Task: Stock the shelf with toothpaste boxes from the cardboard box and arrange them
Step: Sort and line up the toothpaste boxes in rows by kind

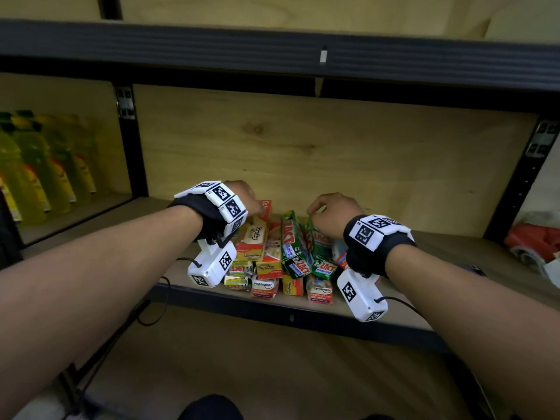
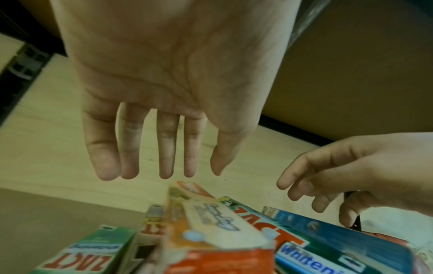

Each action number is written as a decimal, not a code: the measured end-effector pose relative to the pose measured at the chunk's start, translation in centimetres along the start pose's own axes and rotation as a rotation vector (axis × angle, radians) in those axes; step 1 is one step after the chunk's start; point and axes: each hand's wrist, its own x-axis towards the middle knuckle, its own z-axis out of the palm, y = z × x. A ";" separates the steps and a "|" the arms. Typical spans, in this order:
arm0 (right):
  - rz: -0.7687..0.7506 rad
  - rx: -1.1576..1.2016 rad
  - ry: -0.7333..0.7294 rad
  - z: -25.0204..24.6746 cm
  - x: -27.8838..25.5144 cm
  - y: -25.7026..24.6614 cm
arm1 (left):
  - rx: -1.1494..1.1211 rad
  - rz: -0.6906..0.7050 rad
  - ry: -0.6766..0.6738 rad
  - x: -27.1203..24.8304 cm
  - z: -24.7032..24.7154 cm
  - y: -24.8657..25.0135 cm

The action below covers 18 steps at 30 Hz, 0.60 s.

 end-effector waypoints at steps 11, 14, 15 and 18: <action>-0.071 -0.075 -0.070 4.4 0.8 -7.1 | 0.022 -0.091 -0.105 -1.7 0.7 -7.8; -0.064 -0.137 -0.099 5.7 1.4 -8.2 | 0.015 -0.056 -0.144 -2.6 2.2 -8.9; -0.055 -0.168 -0.108 6.1 1.6 -8.5 | 0.001 -0.049 -0.149 -2.9 2.6 -9.1; -0.021 -0.226 -0.151 7.2 2.0 -9.1 | -0.049 -0.033 -0.192 -3.0 3.7 -9.5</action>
